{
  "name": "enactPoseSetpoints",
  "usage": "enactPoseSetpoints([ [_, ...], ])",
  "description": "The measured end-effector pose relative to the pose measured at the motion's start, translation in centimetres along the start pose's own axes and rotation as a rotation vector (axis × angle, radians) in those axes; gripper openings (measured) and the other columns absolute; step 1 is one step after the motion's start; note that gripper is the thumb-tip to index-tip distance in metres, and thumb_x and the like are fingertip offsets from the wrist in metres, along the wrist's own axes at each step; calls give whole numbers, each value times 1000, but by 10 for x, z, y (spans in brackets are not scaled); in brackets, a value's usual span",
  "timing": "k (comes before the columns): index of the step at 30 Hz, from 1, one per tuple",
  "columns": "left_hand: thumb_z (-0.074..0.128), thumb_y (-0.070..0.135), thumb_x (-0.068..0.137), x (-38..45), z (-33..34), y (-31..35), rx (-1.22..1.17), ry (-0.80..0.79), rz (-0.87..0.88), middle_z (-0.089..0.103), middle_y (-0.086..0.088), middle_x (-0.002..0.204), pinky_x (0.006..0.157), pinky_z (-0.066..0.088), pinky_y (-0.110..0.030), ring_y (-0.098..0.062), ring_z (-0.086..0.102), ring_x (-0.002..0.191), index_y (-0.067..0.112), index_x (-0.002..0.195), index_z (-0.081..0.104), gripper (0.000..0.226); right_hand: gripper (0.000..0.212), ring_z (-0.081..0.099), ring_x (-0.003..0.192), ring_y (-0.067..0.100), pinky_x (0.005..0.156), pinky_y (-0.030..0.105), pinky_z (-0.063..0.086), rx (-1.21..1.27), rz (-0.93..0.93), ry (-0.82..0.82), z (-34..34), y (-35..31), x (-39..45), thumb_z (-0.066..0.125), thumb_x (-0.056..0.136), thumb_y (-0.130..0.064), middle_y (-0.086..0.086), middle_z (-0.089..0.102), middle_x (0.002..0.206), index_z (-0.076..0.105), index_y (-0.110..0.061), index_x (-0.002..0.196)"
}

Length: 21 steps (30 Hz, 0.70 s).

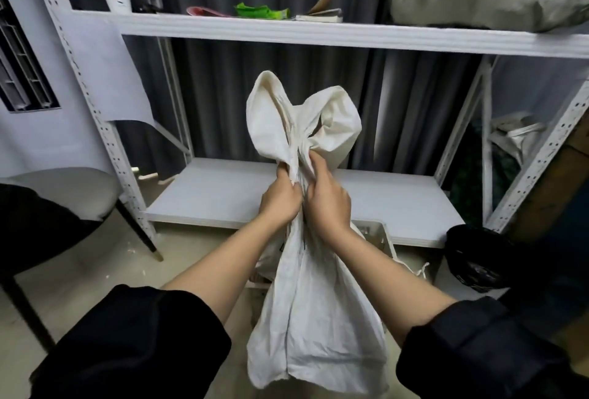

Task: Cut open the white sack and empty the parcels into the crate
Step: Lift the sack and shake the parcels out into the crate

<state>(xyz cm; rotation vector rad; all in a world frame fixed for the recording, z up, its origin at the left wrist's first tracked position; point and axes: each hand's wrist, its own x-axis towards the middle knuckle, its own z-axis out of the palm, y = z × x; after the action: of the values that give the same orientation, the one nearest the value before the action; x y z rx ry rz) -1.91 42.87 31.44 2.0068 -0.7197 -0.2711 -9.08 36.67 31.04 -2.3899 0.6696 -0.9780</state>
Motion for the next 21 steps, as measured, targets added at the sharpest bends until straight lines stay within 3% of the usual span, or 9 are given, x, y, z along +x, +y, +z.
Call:
enactPoseSetpoints([
  [2, 46, 25, 92, 2, 0, -3, -410, -75, -43, 55, -13, 134, 98, 42, -32, -31, 54, 121, 19, 143, 31, 54, 58, 57, 106, 31, 71, 30, 33, 39, -11, -38, 4, -2, -3, 40, 92, -14, 3, 57, 131, 28, -32, 145],
  [4, 53, 29, 93, 0, 0, -5, -737, -111, -133, 53, -16, 136, 92, 39, -28, -28, 53, 124, 14, 140, 40, 52, 57, 60, 103, 32, 72, 34, 43, 95, -6, -132, 8, -4, -6, 44, 91, -13, 6, 62, 124, 29, -28, 145],
  [7, 64, 33, 88, 1, -3, -13, -777, -60, -89, 58, -5, 129, 98, 44, -29, -19, 56, 119, 16, 141, 40, 61, 60, 58, 113, 33, 89, 39, 49, 153, -81, -303, 11, -9, -11, 49, 86, -13, 9, 61, 127, 32, -19, 143],
  [12, 76, 35, 77, 20, -17, -40, -970, 295, -400, 68, -15, 106, 71, 53, -29, -27, 67, 86, 0, 118, 59, 57, 67, 41, 134, 21, 109, 33, 36, 246, -303, -623, 15, -15, -28, 56, 81, -10, 7, 42, 148, 35, -12, 145],
  [14, 76, 36, 77, 25, -27, -51, -1086, 371, -406, 67, -16, 113, 78, 54, -34, -28, 67, 92, 0, 121, 58, 60, 50, 46, 130, 22, 109, 36, 34, 67, -420, -491, 11, -6, -33, 53, 84, -19, 7, 51, 142, 54, -12, 133],
  [16, 75, 37, 78, 28, -40, -58, -1101, 436, -392, 66, -10, 117, 86, 54, -35, -26, 66, 99, 0, 123, 55, 61, 39, 57, 116, 25, 101, 37, 33, -99, -454, -84, 5, 9, -33, 44, 86, -32, 4, 66, 122, 68, -14, 111],
  [17, 73, 39, 79, 29, -46, -60, -1130, 451, -391, 65, -7, 116, 89, 54, -37, -26, 65, 100, 2, 123, 54, 60, 42, 55, 119, 24, 102, 38, 28, -154, -394, 55, 0, 17, -31, 40, 87, -36, 3, 64, 124, 67, -17, 112],
  [19, 70, 41, 83, 34, -60, -65, -1265, 411, -358, 66, -7, 118, 90, 54, -39, -27, 65, 102, 5, 123, 55, 56, 54, 34, 138, 22, 111, 40, 15, -231, -239, 52, -6, 35, -30, 34, 89, -48, 1, 42, 148, 49, -22, 135],
  [21, 61, 44, 88, 37, -72, -67, -1401, 305, -319, 66, -9, 123, 92, 52, -42, -31, 63, 109, 8, 127, 56, 53, 69, 6, 147, 19, 116, 45, 3, -295, -141, -188, 1, 56, -42, 28, 90, -60, -3, 7, 161, 19, -28, 150],
])
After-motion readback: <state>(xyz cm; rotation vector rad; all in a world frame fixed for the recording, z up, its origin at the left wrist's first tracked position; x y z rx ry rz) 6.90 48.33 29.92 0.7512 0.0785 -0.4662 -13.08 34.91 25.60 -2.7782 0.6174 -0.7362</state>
